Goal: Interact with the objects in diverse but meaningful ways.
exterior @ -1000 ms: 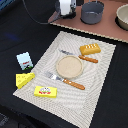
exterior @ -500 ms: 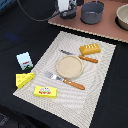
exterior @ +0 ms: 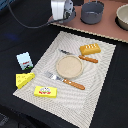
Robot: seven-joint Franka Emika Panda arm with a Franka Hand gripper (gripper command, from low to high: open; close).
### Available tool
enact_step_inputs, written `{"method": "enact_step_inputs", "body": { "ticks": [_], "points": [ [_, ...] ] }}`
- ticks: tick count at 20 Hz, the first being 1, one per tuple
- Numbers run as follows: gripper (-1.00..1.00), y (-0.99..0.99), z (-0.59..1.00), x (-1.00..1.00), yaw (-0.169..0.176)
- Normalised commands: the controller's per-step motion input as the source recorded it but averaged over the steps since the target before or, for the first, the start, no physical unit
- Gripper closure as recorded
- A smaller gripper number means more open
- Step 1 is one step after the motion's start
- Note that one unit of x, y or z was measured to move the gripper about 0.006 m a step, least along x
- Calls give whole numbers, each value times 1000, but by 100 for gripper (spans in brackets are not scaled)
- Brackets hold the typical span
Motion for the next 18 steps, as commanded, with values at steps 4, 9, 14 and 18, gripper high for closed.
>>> {"method": "enact_step_inputs", "body": {
  "ticks": [4, 9, 14, 18],
  "points": [
    [100, -626, 42, 140, 0],
    [100, -496, 2, 70, 0],
    [100, -418, -55, 0, 0],
    [100, -376, -72, -80, 0]
  ]
}}
